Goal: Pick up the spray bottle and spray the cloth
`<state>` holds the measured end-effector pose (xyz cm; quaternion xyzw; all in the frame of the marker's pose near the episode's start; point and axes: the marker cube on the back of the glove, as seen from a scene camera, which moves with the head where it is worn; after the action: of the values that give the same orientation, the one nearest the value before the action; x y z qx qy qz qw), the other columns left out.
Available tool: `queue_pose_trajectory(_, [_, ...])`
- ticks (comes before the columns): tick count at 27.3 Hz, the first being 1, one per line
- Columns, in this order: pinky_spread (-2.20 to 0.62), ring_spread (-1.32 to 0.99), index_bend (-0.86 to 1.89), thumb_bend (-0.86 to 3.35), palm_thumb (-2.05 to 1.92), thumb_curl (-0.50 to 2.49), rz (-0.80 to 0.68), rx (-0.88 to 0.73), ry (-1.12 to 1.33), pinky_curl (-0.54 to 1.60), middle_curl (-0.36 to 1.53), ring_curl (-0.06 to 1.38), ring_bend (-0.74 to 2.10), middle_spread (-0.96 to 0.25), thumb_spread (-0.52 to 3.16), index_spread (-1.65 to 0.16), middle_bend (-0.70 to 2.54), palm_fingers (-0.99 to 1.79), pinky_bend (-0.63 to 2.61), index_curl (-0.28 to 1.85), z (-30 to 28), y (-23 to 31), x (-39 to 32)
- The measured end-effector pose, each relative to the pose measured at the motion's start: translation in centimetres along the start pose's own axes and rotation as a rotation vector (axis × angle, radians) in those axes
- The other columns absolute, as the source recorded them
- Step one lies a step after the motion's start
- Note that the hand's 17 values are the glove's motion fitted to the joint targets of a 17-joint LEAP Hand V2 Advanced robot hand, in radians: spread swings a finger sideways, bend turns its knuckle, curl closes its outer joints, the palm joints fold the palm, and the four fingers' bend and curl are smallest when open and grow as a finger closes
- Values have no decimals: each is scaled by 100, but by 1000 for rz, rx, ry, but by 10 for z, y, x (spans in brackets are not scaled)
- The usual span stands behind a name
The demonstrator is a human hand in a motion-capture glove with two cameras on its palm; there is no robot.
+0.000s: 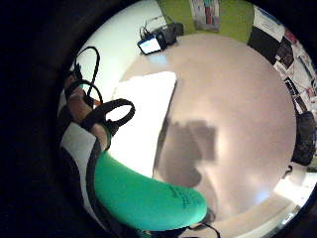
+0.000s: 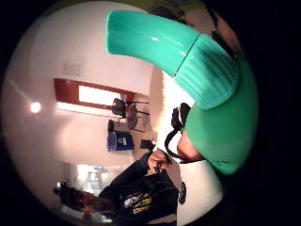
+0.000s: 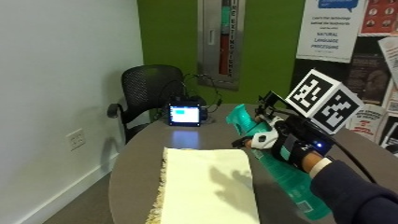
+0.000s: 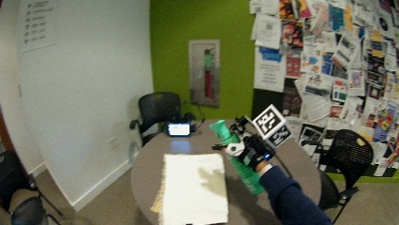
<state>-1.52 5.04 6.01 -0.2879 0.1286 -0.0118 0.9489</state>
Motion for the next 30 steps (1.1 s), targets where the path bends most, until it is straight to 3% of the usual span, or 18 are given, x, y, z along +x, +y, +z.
queue_pose_trajectory(11, [-31, -22, 8, -3, 90, 52, 281, -338, 129, 37, 44, 42, 75, -17, 78, -24, 53, 122, 65, 17, 63, -20, 21])
queue_pose_trajectory(19, [-31, -22, 8, -3, 90, 53, 317, -547, 235, 37, 46, 43, 75, -18, 78, -23, 52, 122, 65, 18, 72, -27, 6])
queue_pose_trajectory(30, [-31, -22, 8, -3, 88, 53, 351, -637, 376, 37, 47, 43, 74, -18, 80, -23, 52, 121, 64, 19, 91, -17, 9])
